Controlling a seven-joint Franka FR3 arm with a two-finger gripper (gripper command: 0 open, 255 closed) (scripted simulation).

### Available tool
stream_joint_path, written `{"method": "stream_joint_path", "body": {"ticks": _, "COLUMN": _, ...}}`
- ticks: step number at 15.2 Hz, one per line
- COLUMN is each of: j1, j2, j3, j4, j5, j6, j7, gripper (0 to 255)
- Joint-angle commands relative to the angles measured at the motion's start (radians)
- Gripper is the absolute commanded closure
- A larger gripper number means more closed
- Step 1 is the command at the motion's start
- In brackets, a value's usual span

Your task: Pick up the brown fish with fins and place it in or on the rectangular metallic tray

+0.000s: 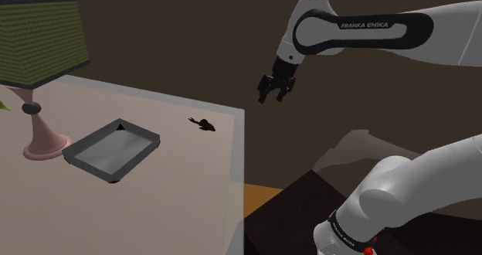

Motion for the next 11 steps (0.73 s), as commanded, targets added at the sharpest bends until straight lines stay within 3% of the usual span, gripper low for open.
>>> {"method": "stream_joint_path", "body": {"ticks": 1, "j1": 0.007, "j2": 0.061, "j3": 0.014, "j4": 0.006, "j5": 0.0, "j6": 0.061, "j7": 0.007, "gripper": 0}}
{"method": "stream_joint_path", "body": {"ticks": 11, "j1": 0.039, "j2": 0.405, "j3": 0.075, "j4": 0.14, "j5": -0.038, "j6": 0.289, "j7": 0.062, "gripper": 0}}
